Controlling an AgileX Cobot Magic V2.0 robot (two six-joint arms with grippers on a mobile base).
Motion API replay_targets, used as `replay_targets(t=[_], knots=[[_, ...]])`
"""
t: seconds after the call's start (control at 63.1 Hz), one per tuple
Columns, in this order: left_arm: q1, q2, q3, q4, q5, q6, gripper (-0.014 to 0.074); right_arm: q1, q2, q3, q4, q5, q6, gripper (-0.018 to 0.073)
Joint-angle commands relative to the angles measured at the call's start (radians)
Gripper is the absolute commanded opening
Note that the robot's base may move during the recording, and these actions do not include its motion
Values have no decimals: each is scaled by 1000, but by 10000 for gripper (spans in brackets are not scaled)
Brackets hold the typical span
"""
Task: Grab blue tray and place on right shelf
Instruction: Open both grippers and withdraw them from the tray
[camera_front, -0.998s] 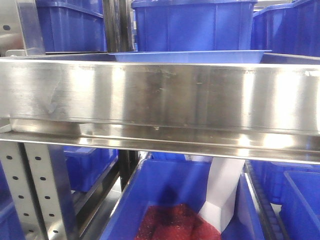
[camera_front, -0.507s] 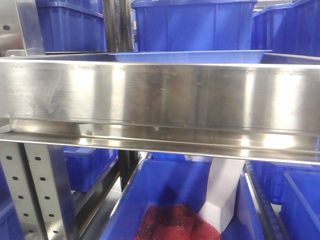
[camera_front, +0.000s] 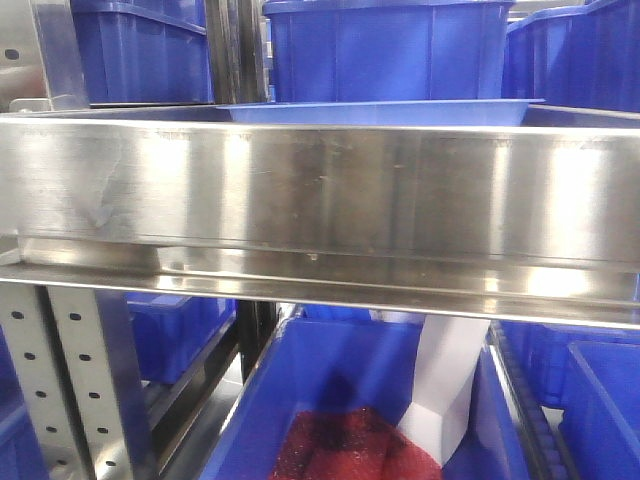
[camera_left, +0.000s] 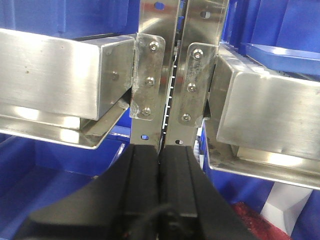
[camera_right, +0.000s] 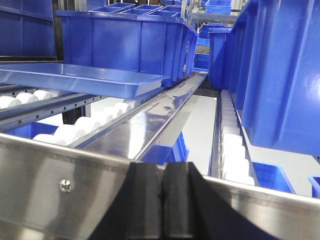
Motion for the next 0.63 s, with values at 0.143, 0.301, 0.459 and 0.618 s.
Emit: replay_targets(t=[0.143, 0.301, 0.459, 0.618], knots=[[3, -10, 31, 0, -91, 2, -48, -6, -21, -22, 5, -92, -9, 20], [3, -10, 31, 0, -91, 2, -48, -6, -21, -22, 5, -92, -9, 20], [3, -10, 31, 0, -91, 2, -48, -6, -21, -22, 5, -92, -9, 20], [3, -10, 31, 0, -91, 2, -48, -6, -21, -22, 5, -92, -9, 20]])
